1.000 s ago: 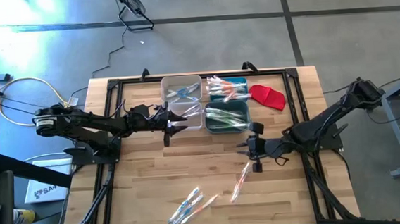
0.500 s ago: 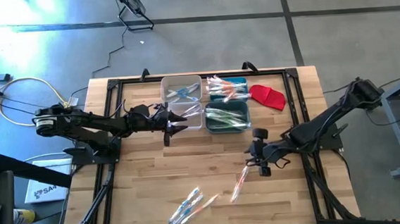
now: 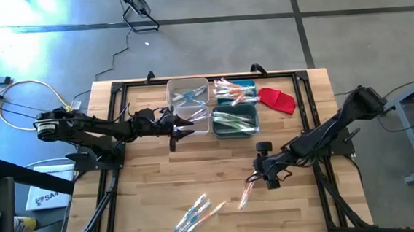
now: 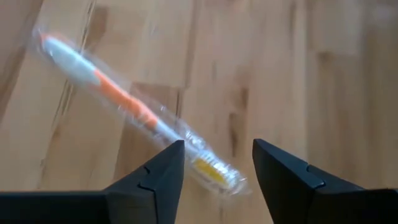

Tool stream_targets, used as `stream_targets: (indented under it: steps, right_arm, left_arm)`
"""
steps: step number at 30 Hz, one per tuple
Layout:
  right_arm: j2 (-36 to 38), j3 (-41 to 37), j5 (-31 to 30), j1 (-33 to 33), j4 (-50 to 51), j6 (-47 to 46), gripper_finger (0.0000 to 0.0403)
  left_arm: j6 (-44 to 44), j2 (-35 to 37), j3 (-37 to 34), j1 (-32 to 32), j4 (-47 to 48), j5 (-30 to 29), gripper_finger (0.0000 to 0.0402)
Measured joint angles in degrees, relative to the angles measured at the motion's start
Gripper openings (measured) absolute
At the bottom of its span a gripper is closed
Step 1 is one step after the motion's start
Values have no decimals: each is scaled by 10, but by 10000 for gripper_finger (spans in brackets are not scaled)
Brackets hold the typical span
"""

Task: Pick & Place Toothbrushes
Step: Put the orange toothbrush into the blue bin

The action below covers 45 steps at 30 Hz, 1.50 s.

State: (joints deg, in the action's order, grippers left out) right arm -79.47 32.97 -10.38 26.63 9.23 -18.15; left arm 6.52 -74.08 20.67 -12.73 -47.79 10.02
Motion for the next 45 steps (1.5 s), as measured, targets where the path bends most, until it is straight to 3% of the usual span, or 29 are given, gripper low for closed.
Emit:
stream_targets:
  steps: [8, 18, 36, 45]
  right_arm:
    - [-47, 0, 42, 0, -10, -10, 186]
    - [-77, 2, 39, 0, -16, -1, 178]
    - [-75, 0, 29, 0, -41, -54, 44]
    - [-74, 0, 21, 0, -51, -78, 22]
  left_arm:
    - [-4, 0, 0, 0, 0, 0, 157]
    - [-7, 0, 0, 0, 0, -1, 157]
    - [-7, 0, 0, 0, 9, -2, 157]
    - [-53, 0, 0, 0, 56, -3, 157]
